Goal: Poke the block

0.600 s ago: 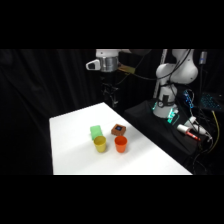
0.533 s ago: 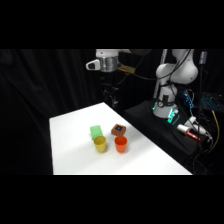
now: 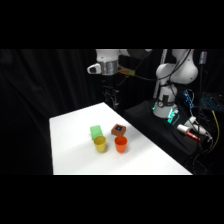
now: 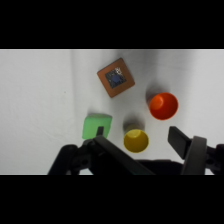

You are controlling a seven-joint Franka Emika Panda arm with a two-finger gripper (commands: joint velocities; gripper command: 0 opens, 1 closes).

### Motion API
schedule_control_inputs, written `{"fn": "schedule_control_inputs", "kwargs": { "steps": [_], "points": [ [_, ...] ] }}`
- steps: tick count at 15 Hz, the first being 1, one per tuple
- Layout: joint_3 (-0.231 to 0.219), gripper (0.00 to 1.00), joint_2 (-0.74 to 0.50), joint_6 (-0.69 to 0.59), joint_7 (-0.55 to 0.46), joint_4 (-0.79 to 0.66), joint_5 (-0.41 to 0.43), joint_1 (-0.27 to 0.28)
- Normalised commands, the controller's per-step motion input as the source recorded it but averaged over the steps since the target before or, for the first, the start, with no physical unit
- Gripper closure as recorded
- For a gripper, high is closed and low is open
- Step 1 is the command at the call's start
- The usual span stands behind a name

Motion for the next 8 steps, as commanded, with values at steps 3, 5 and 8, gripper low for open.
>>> {"fn": "schedule_control_inputs", "kwargs": {
  "steps": [3, 5, 8],
  "points": [
    [-0.021, 0.00, -0.14, 0.22, 0.08, -0.22, 0.010, -0.051],
    [-0.019, 0.00, -0.15, 0.24, 0.09, -0.25, 0.000, -0.055],
    [-0.016, 0.00, -0.17, 0.25, 0.10, -0.28, -0.003, -0.054]
  ]
}}
